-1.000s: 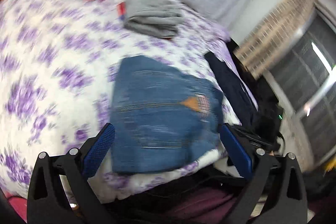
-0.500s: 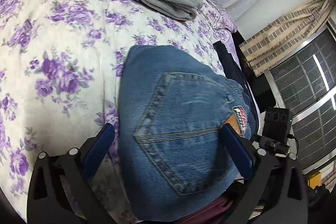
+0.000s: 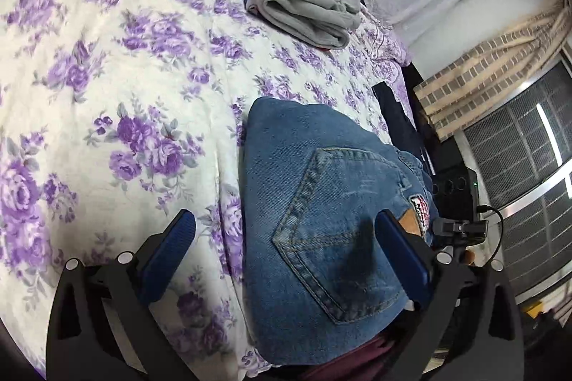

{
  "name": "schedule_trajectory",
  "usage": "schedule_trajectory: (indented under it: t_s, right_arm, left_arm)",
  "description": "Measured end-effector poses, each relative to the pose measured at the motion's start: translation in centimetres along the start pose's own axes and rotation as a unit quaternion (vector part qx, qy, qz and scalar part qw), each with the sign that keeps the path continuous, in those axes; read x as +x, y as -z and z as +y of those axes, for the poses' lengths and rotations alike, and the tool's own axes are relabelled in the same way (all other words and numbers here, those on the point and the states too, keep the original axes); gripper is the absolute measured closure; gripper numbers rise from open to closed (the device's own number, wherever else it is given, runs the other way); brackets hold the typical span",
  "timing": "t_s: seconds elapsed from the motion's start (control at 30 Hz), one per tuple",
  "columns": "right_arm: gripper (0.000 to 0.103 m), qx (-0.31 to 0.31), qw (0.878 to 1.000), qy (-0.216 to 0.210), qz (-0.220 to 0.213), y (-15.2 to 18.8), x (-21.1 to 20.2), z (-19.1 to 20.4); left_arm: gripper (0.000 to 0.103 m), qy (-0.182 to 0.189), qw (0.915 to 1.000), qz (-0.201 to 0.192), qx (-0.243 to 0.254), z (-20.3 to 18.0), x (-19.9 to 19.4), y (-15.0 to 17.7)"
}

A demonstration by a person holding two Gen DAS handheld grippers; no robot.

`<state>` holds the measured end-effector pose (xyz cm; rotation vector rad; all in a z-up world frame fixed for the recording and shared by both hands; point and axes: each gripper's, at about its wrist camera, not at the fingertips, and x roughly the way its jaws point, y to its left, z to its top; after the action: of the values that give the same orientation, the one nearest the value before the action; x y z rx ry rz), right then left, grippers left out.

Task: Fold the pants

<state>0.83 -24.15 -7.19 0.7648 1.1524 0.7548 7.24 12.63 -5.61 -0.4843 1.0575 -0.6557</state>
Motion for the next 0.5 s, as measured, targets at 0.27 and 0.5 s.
schedule_trajectory:
  t_s: [0.27,0.5]
  right_arm:
    - [0.039,-0.058,0.998,-0.001,-0.028,1.0,-0.4,0.2]
    - [0.047,-0.070,0.994,-0.066,-0.054,2.3,-4.7,-0.5]
  left_arm:
    - [0.005,0.060,0.9967,0.053,0.016,-1.6,3.4,-0.6]
    - [0.005,0.152,0.9842,0.085,0.029,-4.5,3.4,0.1]
